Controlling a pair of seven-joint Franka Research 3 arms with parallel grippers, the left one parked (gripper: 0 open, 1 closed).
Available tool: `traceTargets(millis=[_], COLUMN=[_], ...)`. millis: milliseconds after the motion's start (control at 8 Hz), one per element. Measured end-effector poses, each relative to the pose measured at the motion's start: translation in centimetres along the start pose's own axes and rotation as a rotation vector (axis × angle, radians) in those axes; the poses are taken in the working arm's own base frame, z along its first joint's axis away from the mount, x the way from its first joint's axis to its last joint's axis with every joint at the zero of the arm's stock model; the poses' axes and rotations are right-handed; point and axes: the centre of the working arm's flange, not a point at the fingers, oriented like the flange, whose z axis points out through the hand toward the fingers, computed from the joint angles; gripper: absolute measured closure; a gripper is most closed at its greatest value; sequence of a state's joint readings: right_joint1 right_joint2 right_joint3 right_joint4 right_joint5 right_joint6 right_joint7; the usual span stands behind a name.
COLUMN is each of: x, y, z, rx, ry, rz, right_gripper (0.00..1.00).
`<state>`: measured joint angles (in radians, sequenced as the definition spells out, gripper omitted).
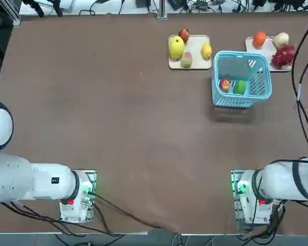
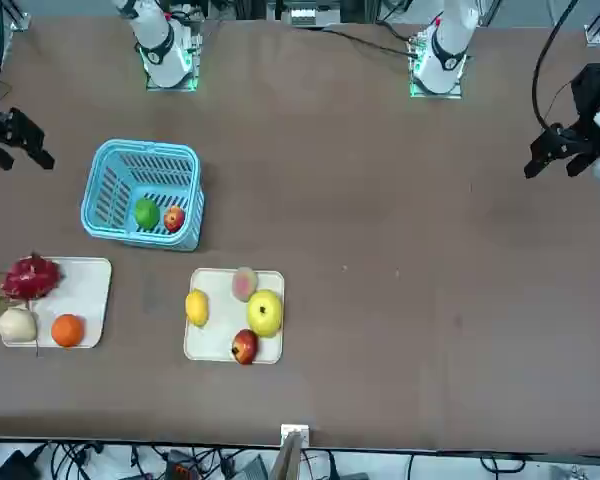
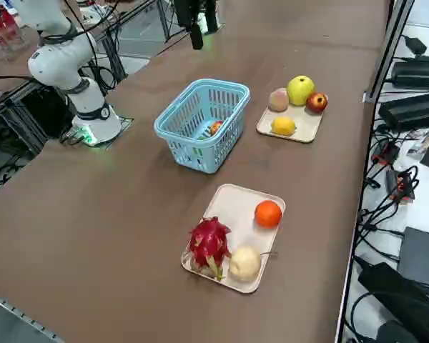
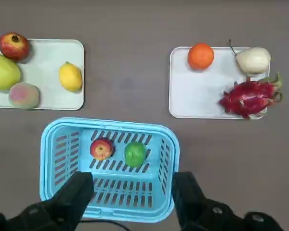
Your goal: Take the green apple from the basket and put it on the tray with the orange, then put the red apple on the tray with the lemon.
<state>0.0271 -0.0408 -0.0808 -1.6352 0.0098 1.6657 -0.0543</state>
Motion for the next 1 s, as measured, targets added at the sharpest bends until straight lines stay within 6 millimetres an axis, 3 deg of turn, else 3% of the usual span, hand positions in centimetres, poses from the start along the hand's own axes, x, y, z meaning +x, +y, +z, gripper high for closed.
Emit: traceTargets(millis=[625,1000], x=[0.0,0.0], y=[-0.2,-0.2], z=[0.7,3.8], rx=[0.001,0.003], ry=[-0.039,-0.092], rz=[-0.003,-0.003], right_gripper=[0.00,0.00])
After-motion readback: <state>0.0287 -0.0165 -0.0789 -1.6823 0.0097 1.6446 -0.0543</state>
